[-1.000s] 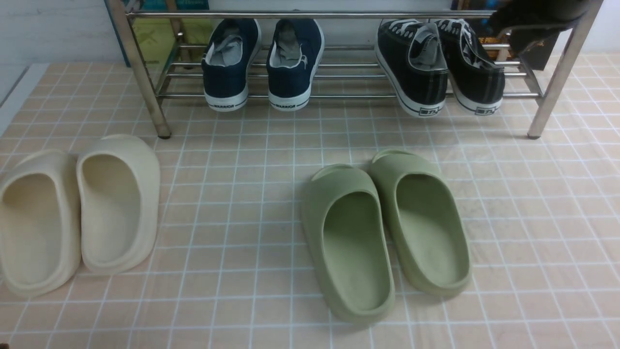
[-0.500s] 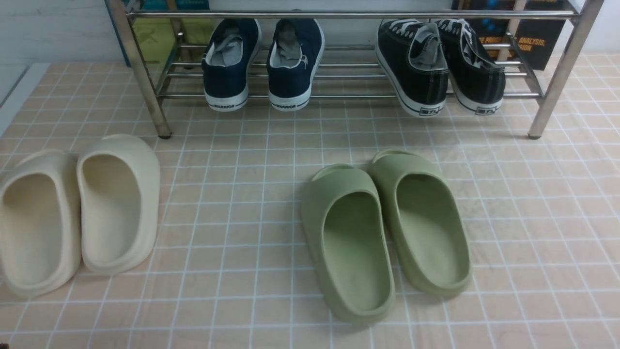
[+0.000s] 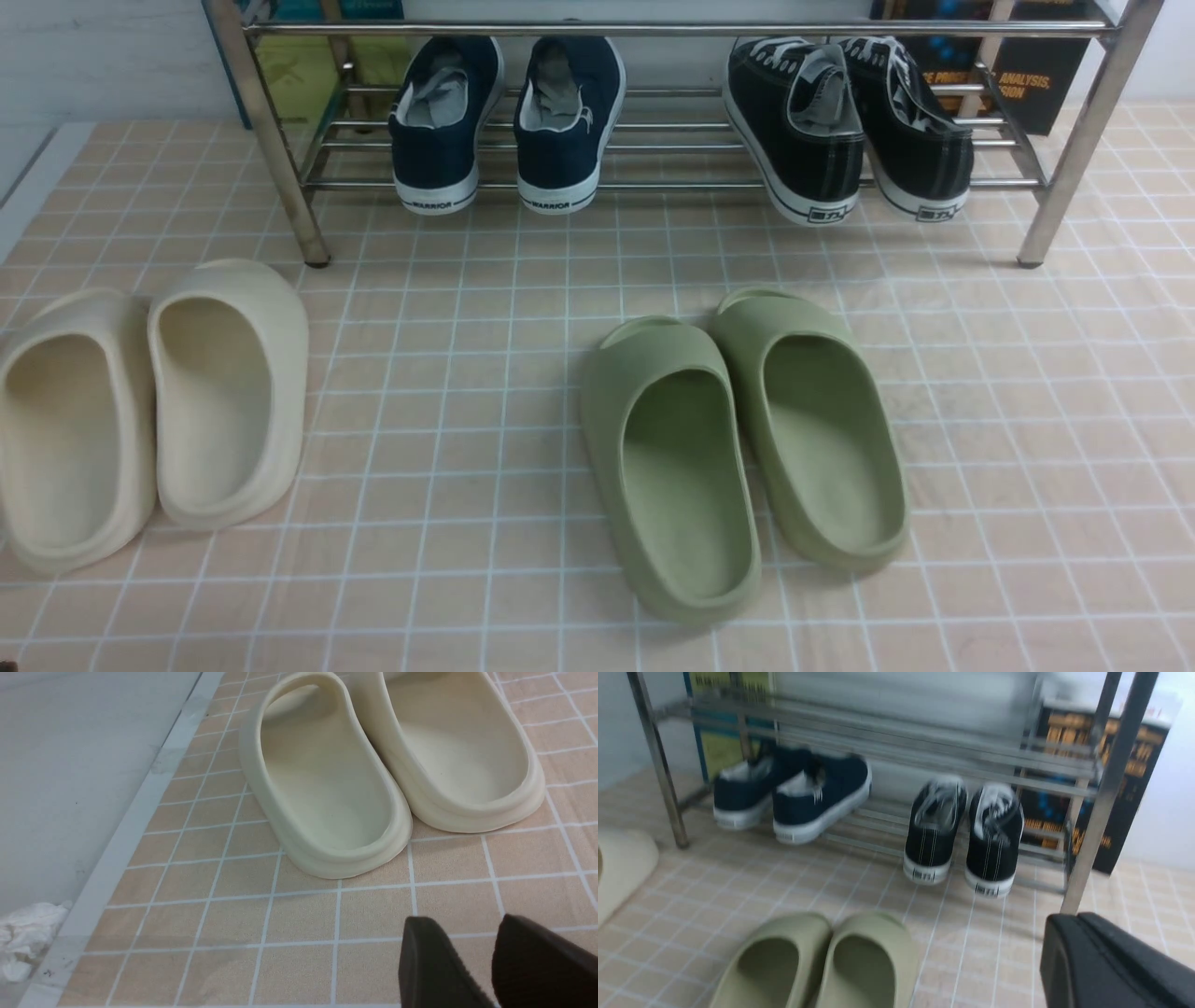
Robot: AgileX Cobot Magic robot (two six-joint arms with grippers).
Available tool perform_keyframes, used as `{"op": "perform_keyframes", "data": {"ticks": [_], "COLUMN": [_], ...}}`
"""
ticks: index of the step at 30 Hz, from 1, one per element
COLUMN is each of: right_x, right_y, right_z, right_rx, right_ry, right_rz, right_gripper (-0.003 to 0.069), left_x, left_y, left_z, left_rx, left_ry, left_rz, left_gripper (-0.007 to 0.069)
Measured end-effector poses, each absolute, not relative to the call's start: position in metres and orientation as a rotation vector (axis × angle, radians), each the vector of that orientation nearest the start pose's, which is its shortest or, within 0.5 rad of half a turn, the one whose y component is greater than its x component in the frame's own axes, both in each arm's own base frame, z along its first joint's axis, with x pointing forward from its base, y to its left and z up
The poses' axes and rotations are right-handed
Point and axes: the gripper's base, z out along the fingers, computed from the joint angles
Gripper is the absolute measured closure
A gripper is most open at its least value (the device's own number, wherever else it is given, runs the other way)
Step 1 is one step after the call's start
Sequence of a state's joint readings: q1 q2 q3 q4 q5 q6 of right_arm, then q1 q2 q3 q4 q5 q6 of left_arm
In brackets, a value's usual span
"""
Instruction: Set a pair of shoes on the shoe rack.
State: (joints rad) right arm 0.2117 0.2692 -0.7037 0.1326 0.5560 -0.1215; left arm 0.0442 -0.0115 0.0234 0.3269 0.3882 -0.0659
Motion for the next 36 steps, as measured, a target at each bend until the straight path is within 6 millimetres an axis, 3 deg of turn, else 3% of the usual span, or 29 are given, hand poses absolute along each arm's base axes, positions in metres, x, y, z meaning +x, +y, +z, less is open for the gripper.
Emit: {"op": "perform_keyframes", "data": {"ticks": [6,20,27,30,31,32,36], "right_x": [0.009,0.011,0.033,0.040,0.040,0.042,0.047], "right_y": [0.009,0.009,0.008,0.004,0.004,0.002,-0.003], "right_z": [0.366,0.355,0.295,0.253,0.251,0.234,0.202], "right_rx": [-0.225,-0.232,-0.192,-0.040,-0.034,0.056,0.189], "right_ry": [1.515,1.550,1.644,1.735,1.740,1.768,1.834], "right_rz": [0.215,0.208,0.101,0.060,0.065,0.060,0.039], "right_gripper": [0.0666,0.0661,0.0661,0.0661,0.0661,0.0661,0.0661], "left_x": [0.051,0.051,0.051,0.051,0.051,0.051,0.051], "left_y": [0.013,0.013,0.013,0.013,0.013,0.013,0.013], "left_z": [0.173,0.173,0.173,0.173,0.173,0.173,0.173], "left_rx": [0.097,0.097,0.097,0.097,0.097,0.097,0.097], "left_ry": [1.872,1.872,1.872,1.872,1.872,1.872,1.872], "left_rz": [0.309,0.309,0.309,0.309,0.309,0.309,0.309], "left_gripper": [0.0386,0.0386,0.0386,0.0386,0.0386,0.0386,0.0386]}}
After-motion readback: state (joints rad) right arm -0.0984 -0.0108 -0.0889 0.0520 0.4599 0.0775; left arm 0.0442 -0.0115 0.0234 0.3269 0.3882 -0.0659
